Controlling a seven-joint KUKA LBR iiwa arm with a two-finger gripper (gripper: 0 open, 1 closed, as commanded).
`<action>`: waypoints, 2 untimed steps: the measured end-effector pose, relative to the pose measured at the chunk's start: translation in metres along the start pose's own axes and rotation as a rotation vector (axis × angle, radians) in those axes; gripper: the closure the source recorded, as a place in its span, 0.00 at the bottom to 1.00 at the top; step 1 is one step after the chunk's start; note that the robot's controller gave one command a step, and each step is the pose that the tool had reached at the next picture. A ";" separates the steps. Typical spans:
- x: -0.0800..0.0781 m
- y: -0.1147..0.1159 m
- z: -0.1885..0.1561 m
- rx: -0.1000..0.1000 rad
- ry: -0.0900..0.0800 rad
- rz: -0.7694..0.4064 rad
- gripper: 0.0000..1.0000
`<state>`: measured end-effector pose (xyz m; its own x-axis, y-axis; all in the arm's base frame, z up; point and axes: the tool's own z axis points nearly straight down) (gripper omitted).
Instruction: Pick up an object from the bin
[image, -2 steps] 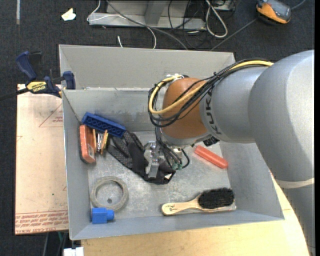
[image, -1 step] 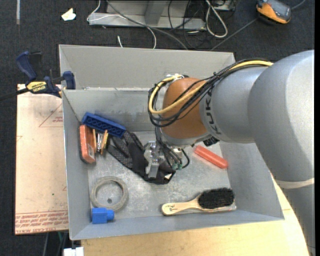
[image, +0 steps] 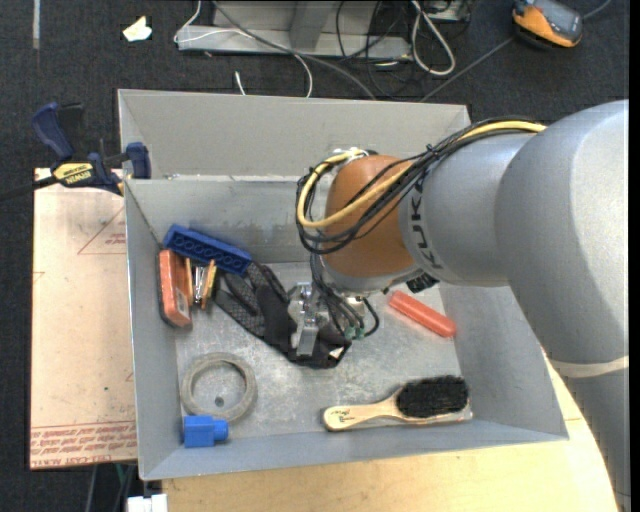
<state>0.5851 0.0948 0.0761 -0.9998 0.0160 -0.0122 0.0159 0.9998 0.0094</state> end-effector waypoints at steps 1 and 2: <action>0.000 0.000 0.000 0.000 0.000 0.000 1.00; 0.000 0.000 0.000 0.000 0.000 0.000 1.00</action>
Offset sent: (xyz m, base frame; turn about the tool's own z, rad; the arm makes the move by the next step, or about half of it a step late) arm 0.0000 0.0000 0.0000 0.0000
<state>0.5851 0.0947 0.0761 -0.9998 0.0162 -0.0121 0.0161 0.9998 0.0096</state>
